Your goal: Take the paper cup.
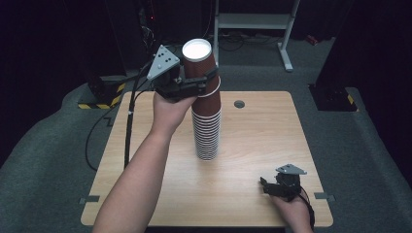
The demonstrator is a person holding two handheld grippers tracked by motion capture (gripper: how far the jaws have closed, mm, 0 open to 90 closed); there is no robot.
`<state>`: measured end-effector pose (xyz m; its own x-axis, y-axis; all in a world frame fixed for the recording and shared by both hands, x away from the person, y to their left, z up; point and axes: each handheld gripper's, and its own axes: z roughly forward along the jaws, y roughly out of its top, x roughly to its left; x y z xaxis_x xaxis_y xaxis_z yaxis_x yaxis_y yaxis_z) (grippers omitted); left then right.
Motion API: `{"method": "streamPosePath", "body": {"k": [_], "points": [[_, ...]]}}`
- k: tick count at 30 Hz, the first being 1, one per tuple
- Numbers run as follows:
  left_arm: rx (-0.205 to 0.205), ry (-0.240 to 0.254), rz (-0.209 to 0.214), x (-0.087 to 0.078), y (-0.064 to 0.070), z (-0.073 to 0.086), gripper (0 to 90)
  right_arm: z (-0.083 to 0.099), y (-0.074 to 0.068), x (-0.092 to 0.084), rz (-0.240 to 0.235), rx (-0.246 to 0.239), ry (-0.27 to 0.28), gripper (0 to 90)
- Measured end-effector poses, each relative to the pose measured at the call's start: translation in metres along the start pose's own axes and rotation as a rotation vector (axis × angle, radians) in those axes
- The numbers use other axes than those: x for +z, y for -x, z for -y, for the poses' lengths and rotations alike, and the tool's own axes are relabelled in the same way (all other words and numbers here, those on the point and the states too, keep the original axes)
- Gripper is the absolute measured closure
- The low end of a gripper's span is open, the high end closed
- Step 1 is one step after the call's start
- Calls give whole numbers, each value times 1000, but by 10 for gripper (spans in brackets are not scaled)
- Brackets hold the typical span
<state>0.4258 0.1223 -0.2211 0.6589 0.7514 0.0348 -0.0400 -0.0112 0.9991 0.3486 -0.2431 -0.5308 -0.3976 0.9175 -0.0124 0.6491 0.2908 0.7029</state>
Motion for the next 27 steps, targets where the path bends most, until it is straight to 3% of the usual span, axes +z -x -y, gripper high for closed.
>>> {"method": "streamPosePath", "body": {"k": [10,12,18,27], "points": [[5,65,2,-4,2,-9,180,0,0,0,1,2,-1,134],[19,63,-1,-4,2,-10,180,0,0,0,1,3,0,134],[10,90,-4,-6,3,-15,180,0,0,0,2,2,0,135],[17,139,-3,-24,9,-26,180,0,0,0,2,5,-1,135]]}}
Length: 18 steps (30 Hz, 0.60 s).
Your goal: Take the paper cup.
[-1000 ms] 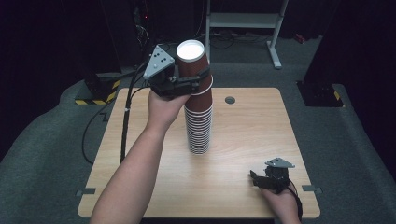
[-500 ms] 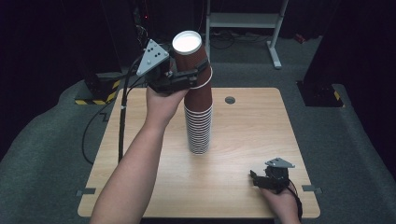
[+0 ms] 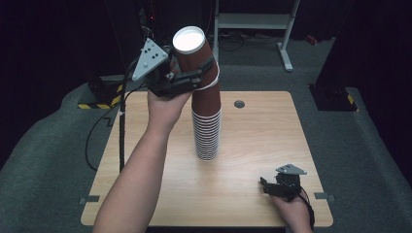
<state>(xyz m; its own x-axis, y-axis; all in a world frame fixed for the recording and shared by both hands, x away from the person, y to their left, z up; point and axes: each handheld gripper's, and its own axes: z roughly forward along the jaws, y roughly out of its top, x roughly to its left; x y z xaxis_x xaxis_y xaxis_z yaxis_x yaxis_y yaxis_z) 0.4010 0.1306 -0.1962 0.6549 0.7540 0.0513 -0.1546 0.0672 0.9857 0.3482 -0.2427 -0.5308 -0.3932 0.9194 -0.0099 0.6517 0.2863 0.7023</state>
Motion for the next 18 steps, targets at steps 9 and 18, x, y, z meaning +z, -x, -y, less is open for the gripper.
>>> {"method": "streamPosePath", "body": {"k": [9,18], "points": [[-16,-5,-2,-13,3,1,180,0,0,0,0,-2,1,135],[-31,-2,-14,-34,7,2,180,0,0,0,0,-4,1,135]]}}
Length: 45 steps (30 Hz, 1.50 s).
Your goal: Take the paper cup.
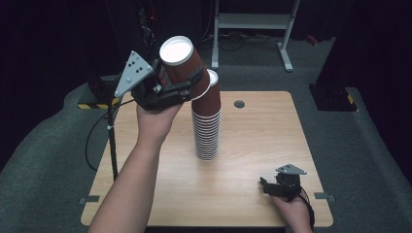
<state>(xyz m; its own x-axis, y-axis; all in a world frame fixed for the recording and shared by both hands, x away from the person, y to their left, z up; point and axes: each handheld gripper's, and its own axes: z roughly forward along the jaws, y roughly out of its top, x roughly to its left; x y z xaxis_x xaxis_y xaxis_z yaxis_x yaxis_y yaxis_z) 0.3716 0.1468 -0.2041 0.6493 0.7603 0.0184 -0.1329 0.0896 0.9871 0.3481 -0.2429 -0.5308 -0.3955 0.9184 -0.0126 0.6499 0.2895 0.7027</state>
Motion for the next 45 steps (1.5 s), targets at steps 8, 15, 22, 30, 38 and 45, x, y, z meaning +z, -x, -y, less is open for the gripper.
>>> {"method": "streamPosePath", "body": {"k": [8,15,22,30,38,45], "points": [[-13,-17,-7,-12,-2,10,180,0,0,0,0,1,0,137],[-21,-23,-13,-26,-3,15,180,0,0,0,0,1,1,137],[-14,-10,-9,-38,2,13,180,0,0,0,1,0,1,137],[-23,-39,8,-41,10,30,180,0,1,0,-7,4,2,136],[-36,-69,26,-41,11,46,180,1,1,-1,-4,1,2,143],[-65,-112,43,-41,15,69,179,2,3,-2,-10,13,15,183]]}}
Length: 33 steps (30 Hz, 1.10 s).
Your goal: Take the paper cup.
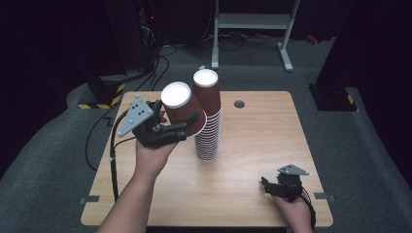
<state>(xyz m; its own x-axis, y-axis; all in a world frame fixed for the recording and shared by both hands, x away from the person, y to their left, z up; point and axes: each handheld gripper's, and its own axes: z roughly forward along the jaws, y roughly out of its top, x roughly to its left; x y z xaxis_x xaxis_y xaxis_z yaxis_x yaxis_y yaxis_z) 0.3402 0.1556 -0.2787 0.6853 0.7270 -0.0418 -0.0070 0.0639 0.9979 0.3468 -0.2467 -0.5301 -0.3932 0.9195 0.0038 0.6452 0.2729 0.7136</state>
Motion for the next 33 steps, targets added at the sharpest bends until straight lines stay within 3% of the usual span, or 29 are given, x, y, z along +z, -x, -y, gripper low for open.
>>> {"method": "streamPosePath", "body": {"k": [3,12,17,23,33], "points": [[3,-32,2,4,2,11,178,1,0,-1,-3,-10,4,200],[-9,-64,20,9,4,29,176,2,-3,-6,1,-46,51,221],[-36,-88,39,10,4,41,176,1,-5,-11,1,-68,94,230],[-60,-152,78,16,9,61,176,2,-8,-14,-11,-82,150,230],[-63,-259,133,31,24,98,177,2,-13,-19,-13,-125,216,227]]}}
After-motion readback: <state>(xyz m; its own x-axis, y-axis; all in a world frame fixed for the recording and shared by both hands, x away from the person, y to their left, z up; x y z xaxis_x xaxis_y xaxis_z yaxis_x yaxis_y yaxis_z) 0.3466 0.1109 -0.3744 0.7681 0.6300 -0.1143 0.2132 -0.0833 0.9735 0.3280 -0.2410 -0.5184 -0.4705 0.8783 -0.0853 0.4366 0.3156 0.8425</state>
